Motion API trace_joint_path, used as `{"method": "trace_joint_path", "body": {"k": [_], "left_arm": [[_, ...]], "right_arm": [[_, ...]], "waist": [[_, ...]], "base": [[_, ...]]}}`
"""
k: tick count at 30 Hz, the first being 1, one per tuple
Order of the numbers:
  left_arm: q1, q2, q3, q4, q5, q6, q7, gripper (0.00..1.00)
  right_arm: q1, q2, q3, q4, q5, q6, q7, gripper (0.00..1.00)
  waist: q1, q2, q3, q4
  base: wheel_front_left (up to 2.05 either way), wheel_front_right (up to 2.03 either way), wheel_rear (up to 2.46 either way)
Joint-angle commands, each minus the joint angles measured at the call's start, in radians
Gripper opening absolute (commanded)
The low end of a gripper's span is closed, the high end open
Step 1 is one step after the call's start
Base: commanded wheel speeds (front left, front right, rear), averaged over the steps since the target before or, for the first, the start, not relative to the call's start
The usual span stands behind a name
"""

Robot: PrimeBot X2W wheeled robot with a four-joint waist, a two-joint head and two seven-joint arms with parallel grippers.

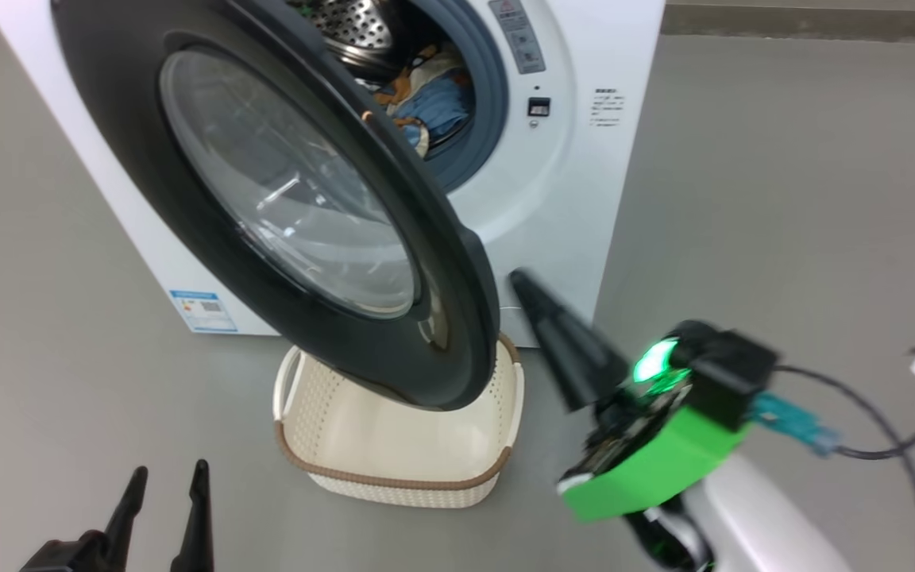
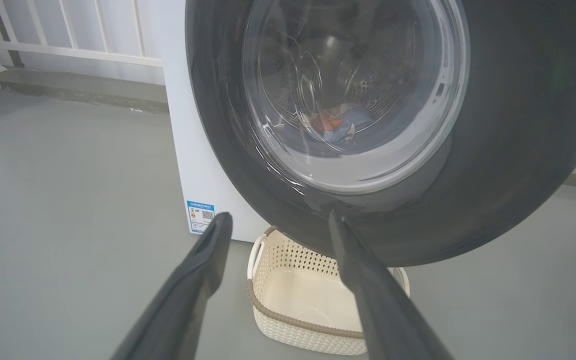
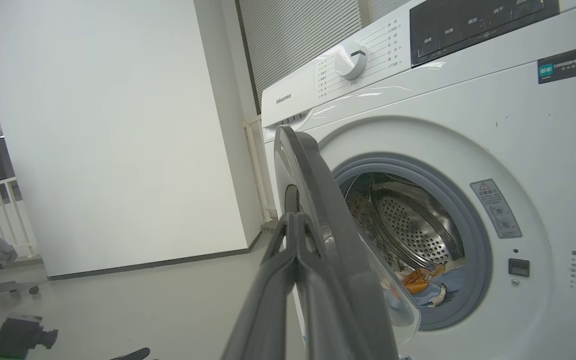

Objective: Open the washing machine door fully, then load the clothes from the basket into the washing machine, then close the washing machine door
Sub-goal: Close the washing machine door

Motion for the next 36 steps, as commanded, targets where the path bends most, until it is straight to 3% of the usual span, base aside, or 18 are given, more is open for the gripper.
{"method": "trace_joint_path", "body": {"k": [1,9,14,25,36], "left_arm": [[-0.028,0.009,0.03,-0.029,0.005,-0.002,-0.014,1.0],[-0.059,-0.013,0.012,-0.024,-0.002,-0.002,-0.014,1.0],[-0.074,-0.027,-0.001,-0.023,-0.007,-0.002,-0.014,1.0],[-0.114,-0.041,-0.03,-0.022,-0.015,-0.002,-0.014,1.0],[-0.159,-0.042,-0.063,-0.035,-0.02,-0.002,-0.014,1.0]], "right_arm": [[-0.032,0.012,0.028,-0.015,0.016,0.003,-0.005,0.0],[-0.062,0.011,0.166,0.126,0.049,0.003,-0.005,0.0],[-0.086,0.016,0.189,0.216,0.064,0.003,-0.005,0.0],[-0.139,0.018,0.115,0.334,0.065,0.003,-0.005,0.0],[-0.187,0.006,-0.015,0.346,0.05,0.003,-0.005,0.0]], "waist": [[0.0,0.0,0.009,0.013],[0.0,0.0,0.045,0.06],[0.0,0.0,0.074,0.079],[0.0,0.0,0.129,0.11],[0.0,0.0,0.187,0.136]], "base": [[0.0,0.0,0.0],[0.0,0.0,0.0],[0.0,0.0,0.0],[0.0,0.0,0.0],[0.0,0.0,0.0]]}}
